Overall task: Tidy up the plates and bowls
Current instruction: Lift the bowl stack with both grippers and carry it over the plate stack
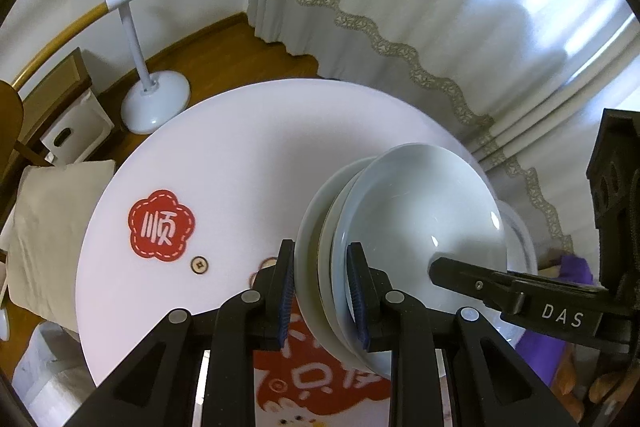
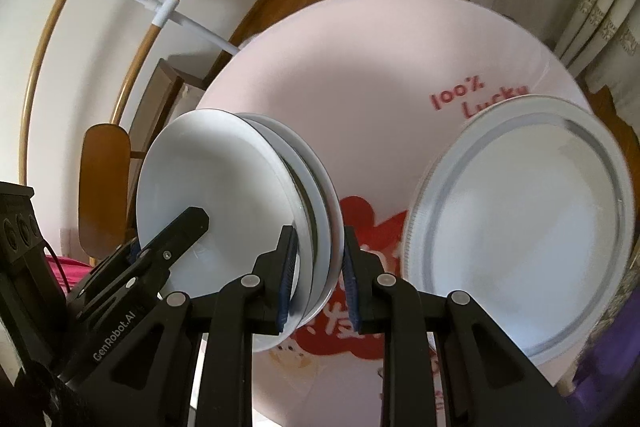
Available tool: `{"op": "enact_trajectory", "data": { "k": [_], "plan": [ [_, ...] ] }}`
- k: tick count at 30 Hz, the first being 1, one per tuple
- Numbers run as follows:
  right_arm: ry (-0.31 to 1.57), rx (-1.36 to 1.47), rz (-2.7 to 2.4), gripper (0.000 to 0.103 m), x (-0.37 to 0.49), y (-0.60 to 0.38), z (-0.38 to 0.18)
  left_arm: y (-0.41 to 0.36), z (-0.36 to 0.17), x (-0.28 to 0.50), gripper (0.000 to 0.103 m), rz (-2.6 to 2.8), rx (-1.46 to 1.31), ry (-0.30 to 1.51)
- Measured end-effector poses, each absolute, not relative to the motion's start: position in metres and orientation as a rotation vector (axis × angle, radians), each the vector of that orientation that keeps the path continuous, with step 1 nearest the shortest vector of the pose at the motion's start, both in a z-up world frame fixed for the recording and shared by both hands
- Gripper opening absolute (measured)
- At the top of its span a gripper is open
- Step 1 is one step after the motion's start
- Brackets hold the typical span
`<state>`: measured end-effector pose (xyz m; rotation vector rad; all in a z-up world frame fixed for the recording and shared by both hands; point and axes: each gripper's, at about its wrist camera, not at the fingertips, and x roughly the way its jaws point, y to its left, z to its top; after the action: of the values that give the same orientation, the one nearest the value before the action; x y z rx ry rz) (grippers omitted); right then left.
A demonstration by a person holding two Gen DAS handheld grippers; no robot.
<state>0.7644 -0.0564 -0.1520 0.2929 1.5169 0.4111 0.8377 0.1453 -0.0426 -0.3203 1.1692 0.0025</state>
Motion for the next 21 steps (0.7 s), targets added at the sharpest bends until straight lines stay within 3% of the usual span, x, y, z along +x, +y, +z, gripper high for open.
{"op": "enact_trajectory", "data": {
  "k": [12,21],
  "plan": [
    [1.485,0.289,0.407,0.022,0.752,-0.123,-0.118,0.081,-0.011,0.819,0.021,-0.021,-0.32,1.128],
    [1.492,0.306,0.356,0.022,0.752,-0.188,-0.118,0.016,-0.016,0.828,0.021,-0.07,-0.302,1.153]
  ]
}}
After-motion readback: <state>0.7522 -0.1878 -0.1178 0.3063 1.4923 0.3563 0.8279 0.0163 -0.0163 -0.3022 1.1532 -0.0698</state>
